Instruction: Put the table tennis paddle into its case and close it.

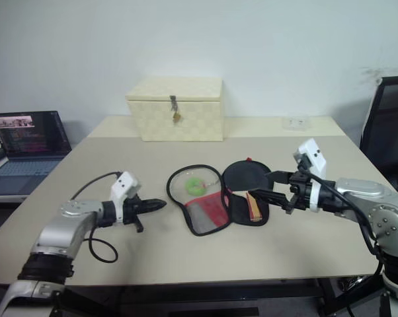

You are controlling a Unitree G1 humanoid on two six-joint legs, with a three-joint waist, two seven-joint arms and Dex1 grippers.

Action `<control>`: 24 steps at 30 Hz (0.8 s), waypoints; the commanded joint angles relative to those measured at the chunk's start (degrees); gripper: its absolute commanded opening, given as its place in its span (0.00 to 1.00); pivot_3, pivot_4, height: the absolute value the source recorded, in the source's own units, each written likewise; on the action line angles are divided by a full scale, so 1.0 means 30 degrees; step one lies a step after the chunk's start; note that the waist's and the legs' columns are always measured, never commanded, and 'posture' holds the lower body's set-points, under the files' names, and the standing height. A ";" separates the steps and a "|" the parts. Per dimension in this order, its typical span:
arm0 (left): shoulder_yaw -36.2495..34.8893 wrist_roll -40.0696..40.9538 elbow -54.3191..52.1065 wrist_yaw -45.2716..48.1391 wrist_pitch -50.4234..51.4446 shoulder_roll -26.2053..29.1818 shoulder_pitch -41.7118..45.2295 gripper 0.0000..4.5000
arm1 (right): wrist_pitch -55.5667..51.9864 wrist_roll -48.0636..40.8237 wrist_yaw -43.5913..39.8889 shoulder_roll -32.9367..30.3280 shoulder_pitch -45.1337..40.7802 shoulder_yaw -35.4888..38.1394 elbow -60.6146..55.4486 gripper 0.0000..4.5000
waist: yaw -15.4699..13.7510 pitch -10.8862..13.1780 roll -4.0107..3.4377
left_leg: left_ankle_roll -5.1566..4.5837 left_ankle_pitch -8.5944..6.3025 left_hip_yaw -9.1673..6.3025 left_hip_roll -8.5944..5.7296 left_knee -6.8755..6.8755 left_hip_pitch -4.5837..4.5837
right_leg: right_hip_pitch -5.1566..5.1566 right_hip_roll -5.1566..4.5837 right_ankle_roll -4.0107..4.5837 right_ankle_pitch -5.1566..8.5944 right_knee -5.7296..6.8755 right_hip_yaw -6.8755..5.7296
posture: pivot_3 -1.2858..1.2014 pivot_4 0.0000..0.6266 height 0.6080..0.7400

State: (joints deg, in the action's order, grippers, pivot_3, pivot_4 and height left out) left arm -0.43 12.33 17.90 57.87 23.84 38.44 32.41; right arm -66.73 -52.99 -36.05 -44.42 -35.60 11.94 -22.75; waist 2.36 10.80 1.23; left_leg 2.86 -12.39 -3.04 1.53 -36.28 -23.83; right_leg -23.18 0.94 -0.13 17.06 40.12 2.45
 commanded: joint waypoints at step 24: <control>0.1821 -0.1988 0.7234 -0.1310 -0.5158 -0.5979 0.7322 0.01 | 0.0545 0.0126 0.0139 -0.0458 -0.0511 0.0208 -0.0057 1.00 | -0.0226 0.0000 0.0004 | -0.0001 -0.0001 -0.0003 -0.0043 -0.0033 -0.0033 | 0.0000 0.0000 -0.0002 -0.0004 0.0004 -0.0038 | 0.52 0.24 1.00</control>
State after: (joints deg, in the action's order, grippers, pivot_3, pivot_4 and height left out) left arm 4.73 6.35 40.02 53.40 10.45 21.31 51.19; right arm -66.54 -52.79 -35.39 -44.73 -35.91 11.34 -22.19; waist 1.68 10.80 1.24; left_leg 2.85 -12.39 -3.04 1.35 -36.38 -23.94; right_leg -23.18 0.94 -0.14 17.05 40.13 2.32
